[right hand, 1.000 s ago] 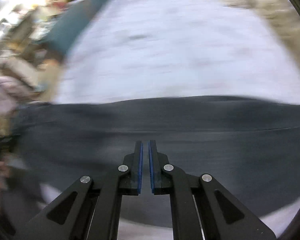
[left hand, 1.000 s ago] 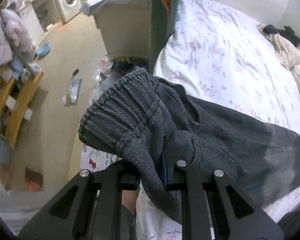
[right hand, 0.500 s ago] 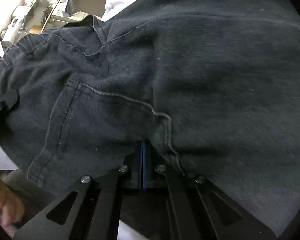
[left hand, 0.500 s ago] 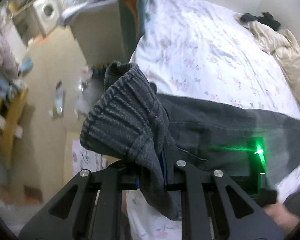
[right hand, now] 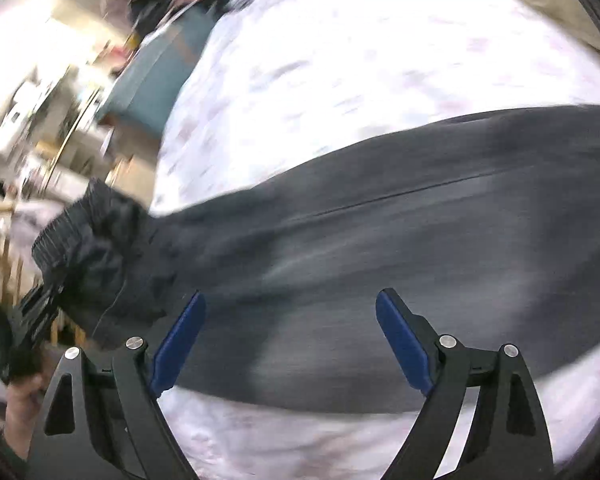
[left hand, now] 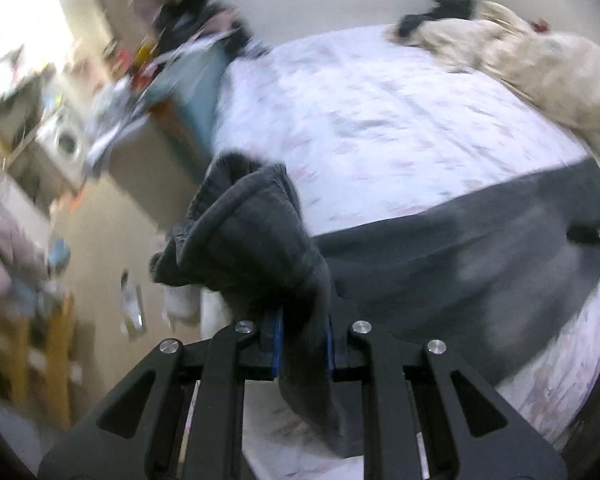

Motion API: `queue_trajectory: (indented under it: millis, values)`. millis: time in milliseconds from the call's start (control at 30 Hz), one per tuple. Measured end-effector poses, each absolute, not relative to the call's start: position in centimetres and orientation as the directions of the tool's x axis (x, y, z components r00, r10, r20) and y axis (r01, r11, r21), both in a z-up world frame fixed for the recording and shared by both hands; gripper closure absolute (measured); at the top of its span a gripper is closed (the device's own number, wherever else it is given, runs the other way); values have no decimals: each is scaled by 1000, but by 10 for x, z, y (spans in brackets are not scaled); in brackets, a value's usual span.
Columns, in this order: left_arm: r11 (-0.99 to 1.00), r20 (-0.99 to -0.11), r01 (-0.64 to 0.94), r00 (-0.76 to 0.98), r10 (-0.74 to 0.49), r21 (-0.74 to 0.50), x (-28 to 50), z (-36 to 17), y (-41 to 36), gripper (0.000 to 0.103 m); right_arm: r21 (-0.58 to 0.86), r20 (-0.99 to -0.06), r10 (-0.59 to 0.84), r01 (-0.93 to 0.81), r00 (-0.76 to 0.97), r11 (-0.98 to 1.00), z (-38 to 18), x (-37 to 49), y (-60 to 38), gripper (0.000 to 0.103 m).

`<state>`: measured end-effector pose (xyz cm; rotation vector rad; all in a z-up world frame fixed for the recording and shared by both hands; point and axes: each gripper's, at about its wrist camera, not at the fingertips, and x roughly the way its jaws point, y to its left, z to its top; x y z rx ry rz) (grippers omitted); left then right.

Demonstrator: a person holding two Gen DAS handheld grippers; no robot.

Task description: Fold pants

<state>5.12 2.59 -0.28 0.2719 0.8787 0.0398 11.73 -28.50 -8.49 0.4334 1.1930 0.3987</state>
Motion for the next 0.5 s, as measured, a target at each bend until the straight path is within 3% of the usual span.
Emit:
queue_trajectory:
  millis: [100,200,267,433,500]
  values:
    - [928,-747,197,655,116,317,51,-16,-32,99,591,-757,532,50,381,805,-86,103,-325,14]
    - [883,-829,358,556,61,305,58,-66,-93,101,657,-712,553,132,433,742,-90,106,-349,14]
    - [871,-883,390,459,98,299,64,-107,-115,102,662,-716,551,166,429,731,-97,110,-354,14]
    - [874,-900,445,435,-19,196,51,-100,-116,97,671,-719,577,173,388,721,-106,124,-344,14]
    - [893,-903,432,423,-78,125,49,-81,-100,86,667,-724,588,152,359,729,-106,129,-332,14]
